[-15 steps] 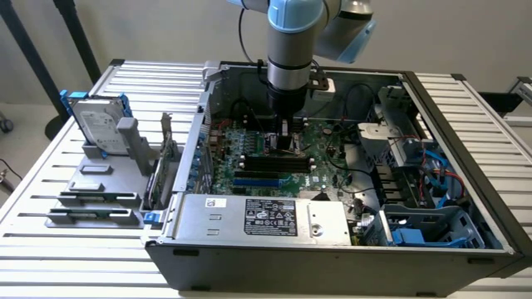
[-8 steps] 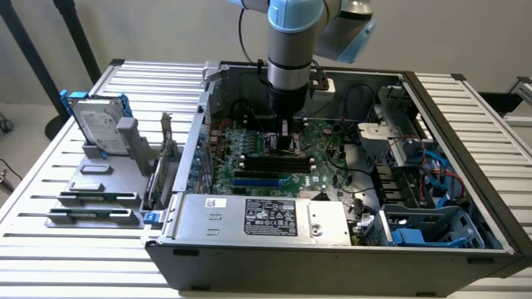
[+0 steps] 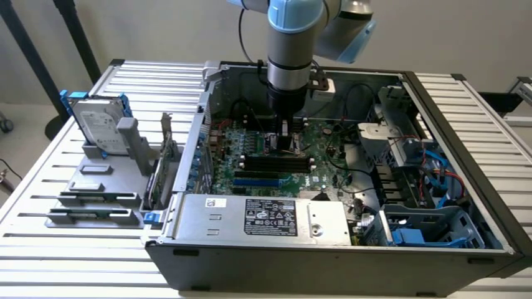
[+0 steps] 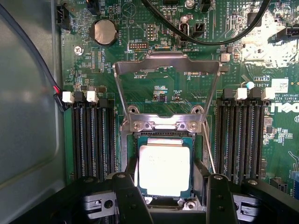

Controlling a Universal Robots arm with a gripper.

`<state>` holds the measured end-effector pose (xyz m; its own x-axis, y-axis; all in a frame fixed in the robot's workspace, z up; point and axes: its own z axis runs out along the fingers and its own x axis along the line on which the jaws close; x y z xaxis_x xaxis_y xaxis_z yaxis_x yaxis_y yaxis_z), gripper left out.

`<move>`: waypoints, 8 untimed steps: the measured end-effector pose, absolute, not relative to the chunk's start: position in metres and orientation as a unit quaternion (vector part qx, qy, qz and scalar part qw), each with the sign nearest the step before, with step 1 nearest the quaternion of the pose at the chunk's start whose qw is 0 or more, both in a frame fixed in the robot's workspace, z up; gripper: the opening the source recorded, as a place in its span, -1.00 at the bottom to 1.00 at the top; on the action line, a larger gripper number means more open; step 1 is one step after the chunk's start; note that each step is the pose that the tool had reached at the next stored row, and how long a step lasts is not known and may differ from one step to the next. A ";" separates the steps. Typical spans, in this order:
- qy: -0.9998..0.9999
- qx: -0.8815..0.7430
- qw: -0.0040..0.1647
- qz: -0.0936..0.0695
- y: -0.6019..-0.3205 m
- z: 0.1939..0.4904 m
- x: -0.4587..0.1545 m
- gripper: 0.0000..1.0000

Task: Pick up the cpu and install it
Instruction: 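Place the cpu into insertion slot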

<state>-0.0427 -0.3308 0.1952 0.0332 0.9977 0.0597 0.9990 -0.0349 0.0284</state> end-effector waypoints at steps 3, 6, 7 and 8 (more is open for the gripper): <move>-0.695 -0.719 0.011 -0.031 -0.331 0.195 -0.043 0.25; -0.695 -0.719 0.010 -0.031 -0.331 0.196 -0.043 0.25; -0.695 -0.719 0.010 -0.031 -0.331 0.196 -0.043 0.25; -0.695 -0.719 0.011 -0.031 -0.331 0.197 -0.043 0.25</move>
<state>-0.0428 -0.3309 0.1971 0.0332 0.9977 0.0588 0.9990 -0.0349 0.0276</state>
